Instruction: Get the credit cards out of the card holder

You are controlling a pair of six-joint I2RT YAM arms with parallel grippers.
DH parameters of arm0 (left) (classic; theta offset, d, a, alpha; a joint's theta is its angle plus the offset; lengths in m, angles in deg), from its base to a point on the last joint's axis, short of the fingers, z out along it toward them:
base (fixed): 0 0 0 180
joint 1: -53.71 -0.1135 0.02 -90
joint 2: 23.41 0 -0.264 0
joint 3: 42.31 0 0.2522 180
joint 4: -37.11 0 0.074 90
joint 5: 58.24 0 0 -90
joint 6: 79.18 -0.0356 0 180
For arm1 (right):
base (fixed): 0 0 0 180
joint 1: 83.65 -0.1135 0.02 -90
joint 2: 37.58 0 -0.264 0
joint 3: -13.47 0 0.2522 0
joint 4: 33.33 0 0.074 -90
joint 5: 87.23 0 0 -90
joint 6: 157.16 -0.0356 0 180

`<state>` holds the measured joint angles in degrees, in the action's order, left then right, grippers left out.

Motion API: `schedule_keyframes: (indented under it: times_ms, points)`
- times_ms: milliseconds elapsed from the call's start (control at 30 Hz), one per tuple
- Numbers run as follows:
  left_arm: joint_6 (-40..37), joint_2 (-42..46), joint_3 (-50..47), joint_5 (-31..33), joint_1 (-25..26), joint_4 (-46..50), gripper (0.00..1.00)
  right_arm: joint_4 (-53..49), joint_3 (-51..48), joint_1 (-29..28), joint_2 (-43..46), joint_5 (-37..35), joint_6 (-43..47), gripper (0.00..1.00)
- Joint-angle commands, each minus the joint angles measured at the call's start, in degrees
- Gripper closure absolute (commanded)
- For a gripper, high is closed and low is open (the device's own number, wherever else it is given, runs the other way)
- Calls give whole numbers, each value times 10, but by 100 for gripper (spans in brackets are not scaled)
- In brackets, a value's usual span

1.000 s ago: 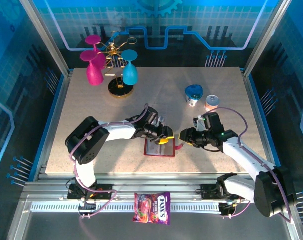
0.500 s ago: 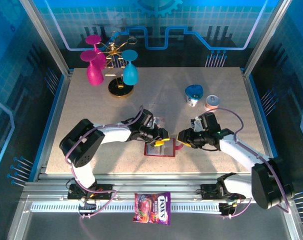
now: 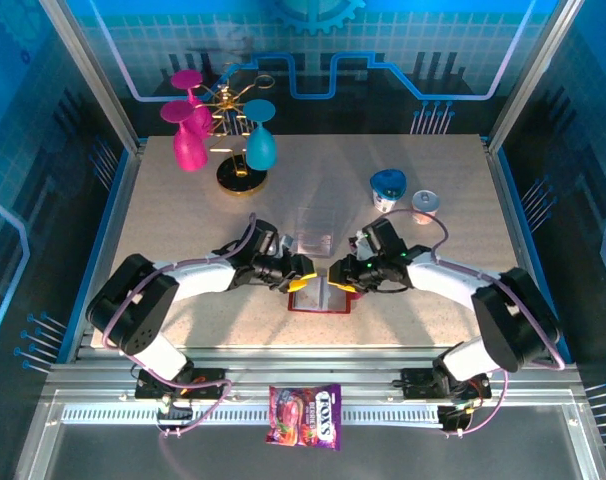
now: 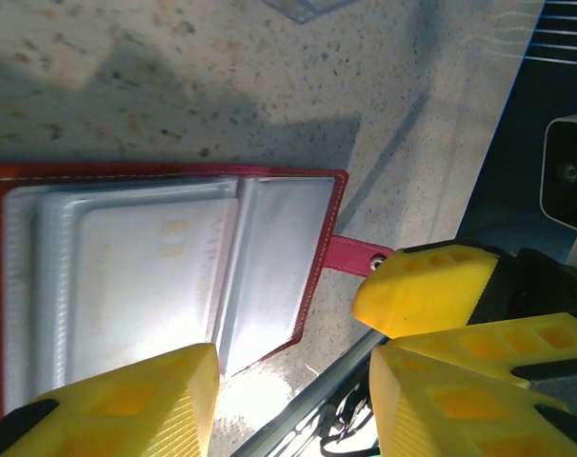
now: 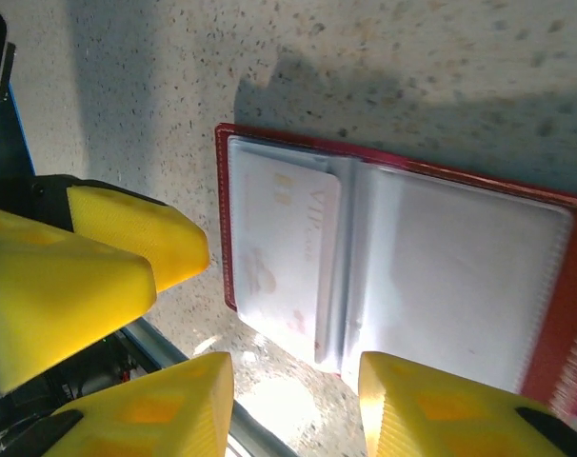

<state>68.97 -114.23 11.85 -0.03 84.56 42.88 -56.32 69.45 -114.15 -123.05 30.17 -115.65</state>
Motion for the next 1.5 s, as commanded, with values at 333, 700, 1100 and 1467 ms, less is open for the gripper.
schedule_keyframes:
  times_ms: [333, 700, 1100, 1467]
  points:
    - [-5, 5, -35, 1, -4, -16, 66, 51, 43, -41, -89, 14, -20, 65]
    - [-23, -3, -41, 8, -4, 4, 73, 81, 43, -54, -120, 24, -33, 70]
    - [-26, -15, -48, 10, -5, 4, 74, 81, 38, -55, -135, 24, -29, 68]
    - [-34, -21, -51, 16, -5, 14, 74, 54, 43, -55, -133, 7, -16, 66]
